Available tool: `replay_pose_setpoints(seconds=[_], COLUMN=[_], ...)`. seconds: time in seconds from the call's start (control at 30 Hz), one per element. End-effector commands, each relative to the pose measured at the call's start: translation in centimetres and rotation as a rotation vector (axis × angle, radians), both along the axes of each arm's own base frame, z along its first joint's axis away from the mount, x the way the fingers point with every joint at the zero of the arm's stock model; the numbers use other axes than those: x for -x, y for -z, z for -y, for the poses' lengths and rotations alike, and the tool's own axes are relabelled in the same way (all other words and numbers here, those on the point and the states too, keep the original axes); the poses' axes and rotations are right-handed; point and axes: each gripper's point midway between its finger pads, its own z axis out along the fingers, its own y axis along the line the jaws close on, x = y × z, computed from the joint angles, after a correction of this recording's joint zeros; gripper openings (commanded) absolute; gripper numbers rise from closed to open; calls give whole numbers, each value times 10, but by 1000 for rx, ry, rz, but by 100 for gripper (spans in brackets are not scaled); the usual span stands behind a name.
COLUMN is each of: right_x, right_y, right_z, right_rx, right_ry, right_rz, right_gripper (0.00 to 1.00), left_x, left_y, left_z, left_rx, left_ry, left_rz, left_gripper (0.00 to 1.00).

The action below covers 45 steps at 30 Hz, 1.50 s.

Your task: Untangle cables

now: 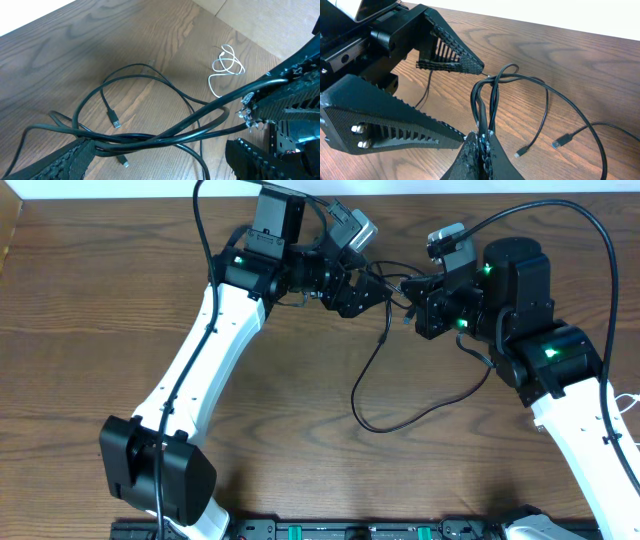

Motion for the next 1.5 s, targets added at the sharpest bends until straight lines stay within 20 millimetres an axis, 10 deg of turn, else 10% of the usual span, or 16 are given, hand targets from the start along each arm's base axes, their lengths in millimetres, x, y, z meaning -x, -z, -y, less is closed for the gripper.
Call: replay_pose_setpoints(seconds=[0.0,0.6,1.47], right_x=[1,37,44], right_y=[-20,-73,-63], right_z=[0,3,-2], right_rx=[-11,-87,-100], right_ry=[-13,-59,-88], right_rz=[57,179,117], right_gripper=[1,1,1], left_x=[9,-4,12], left_y=[-10,2,-14], left_z=[4,-4,10], left_rx=[9,-77,31], left_ry=[30,-30,76], left_rz=[32,82,69], left_gripper=[89,88,88])
